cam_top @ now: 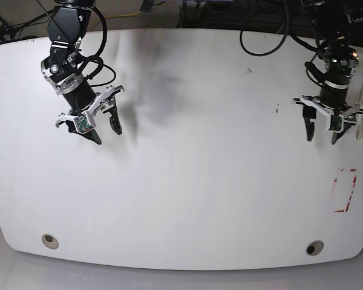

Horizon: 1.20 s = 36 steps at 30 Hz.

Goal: Fold the T-shirt properly

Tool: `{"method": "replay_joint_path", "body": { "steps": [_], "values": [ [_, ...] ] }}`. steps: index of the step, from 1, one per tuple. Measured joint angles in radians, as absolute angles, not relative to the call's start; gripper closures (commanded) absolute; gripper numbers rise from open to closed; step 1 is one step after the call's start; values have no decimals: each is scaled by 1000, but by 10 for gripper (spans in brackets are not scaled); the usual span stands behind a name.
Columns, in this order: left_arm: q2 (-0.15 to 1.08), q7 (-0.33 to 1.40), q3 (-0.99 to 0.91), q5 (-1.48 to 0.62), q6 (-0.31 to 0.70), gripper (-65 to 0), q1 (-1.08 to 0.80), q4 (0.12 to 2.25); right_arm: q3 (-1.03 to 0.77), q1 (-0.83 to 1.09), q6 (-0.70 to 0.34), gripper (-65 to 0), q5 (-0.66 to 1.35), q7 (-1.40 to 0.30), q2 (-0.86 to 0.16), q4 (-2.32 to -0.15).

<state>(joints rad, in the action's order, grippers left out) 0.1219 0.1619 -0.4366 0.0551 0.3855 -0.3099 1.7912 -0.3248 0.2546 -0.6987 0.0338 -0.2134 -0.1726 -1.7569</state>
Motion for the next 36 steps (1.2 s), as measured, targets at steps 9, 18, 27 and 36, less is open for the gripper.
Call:
{"method": "replay_joint_path", "body": {
  "steps": [9,18,27,36],
  "values": [
    [-52,108,-344,60,377,-346,-574,1953,-409,443,-694,-327,62,-165,-188,-1761],
    [-152,31,-317,49,390,-344,-889,1969,-478,669,-690,-327,220,-184,-186,-1787],
    [-127,35,-328,-77,365,-344,-1095,1952,-543,879,-692,-327,257,-177,-97,-1831],
    [-38,20,-325,-89,363,-343,-1101,1726,-506,1040,-691,-327,253,-52,-21,-1748]
  ]
}}
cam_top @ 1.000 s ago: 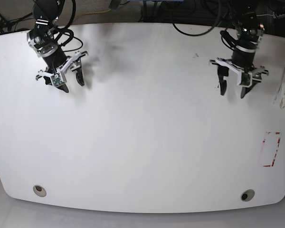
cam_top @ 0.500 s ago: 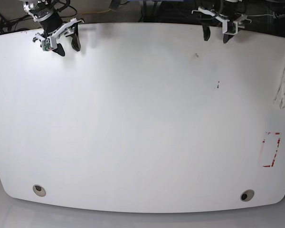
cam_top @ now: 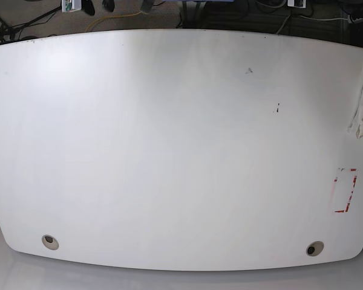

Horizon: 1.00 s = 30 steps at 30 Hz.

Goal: Fold the T-shirt properly

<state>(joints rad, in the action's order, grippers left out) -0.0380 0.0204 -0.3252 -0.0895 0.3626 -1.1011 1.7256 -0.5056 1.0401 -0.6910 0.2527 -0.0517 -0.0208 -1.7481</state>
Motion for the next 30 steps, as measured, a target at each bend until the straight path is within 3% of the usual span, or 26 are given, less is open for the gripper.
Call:
{"method": "replay_joint_path", "body": {
  "steps": [10,22,30],
  "values": [
    [61,2,-316,-98,367,-343,-926,1327,-363,1001,-691,-327,153,86,-27,-1434],
    [134,8,-157,-86,361,-346,-617,830,-358,653,-676,-327,1,102,-34,-958],
    [149,7,-40,-91,368,-346,-376,465,-358,452,-620,-327,-25,108,-108,-655]
  ]
}}
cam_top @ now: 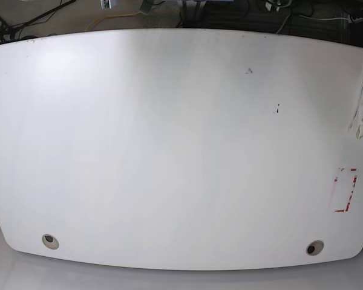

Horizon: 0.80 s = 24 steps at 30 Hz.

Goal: Fold the T-shirt properly

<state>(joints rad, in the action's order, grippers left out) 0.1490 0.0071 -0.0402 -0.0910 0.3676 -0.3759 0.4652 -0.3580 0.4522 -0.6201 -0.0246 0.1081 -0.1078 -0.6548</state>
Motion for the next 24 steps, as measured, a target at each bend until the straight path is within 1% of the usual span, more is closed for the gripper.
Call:
{"method": "replay_joint_path", "body": {
  "steps": [2,6,9,10,12,17,24],
  "values": [
    [149,4,-8,-89,365,-346,-328,416,-355,396,-589,-327,-37,102,-124,-585],
    [157,-3,40,-92,351,-346,-254,347,-355,306,-575,-327,-27,111,-150,-463],
    [155,-9,48,-97,272,-346,-219,317,-356,263,-555,-330,-51,112,-161,-414],
    [152,-5,50,-95,237,-346,-208,308,-356,251,-538,-331,-75,108,-162,-401],
    [142,2,50,-92,198,-346,-193,290,-356,235,-503,-331,-117,110,-162,-381],
    [123,6,52,-91,196,-346,-138,223,-355,214,-444,-333,-191,104,-155,-356],
    [128,-1,51,-91,194,-346,-120,195,-355,203,-444,-333,-204,105,-150,-354]
  ]
}}
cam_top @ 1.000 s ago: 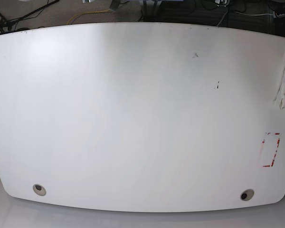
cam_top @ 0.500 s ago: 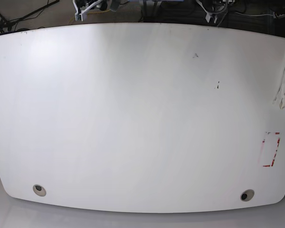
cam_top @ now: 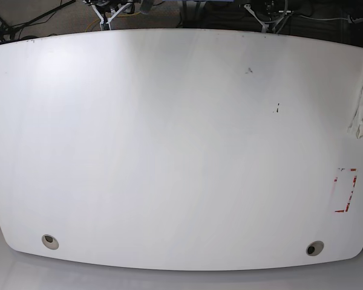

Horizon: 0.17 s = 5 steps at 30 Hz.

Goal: Fold the T-shirt properly

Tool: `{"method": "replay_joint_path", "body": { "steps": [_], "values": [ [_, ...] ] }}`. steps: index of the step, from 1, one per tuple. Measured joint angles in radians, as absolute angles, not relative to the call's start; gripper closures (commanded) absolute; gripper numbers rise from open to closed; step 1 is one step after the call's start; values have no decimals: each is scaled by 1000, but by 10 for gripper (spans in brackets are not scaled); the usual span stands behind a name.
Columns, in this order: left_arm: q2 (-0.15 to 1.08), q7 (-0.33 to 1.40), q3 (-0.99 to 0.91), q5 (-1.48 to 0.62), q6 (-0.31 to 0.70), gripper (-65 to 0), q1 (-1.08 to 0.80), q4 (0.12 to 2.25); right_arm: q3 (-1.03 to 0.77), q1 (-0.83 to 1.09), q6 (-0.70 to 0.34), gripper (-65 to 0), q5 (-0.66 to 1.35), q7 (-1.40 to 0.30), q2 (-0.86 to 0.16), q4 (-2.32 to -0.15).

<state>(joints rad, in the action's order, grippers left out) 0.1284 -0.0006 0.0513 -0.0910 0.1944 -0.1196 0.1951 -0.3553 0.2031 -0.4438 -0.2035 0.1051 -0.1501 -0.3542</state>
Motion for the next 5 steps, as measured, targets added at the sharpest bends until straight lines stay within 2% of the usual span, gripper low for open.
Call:
{"method": "replay_joint_path", "body": {
  "steps": [5],
  "values": [
    [126,4,51,-91,194,-346,-127,191,-355,192,-445,-333,-205,104,-132,-354]
  ]
}}
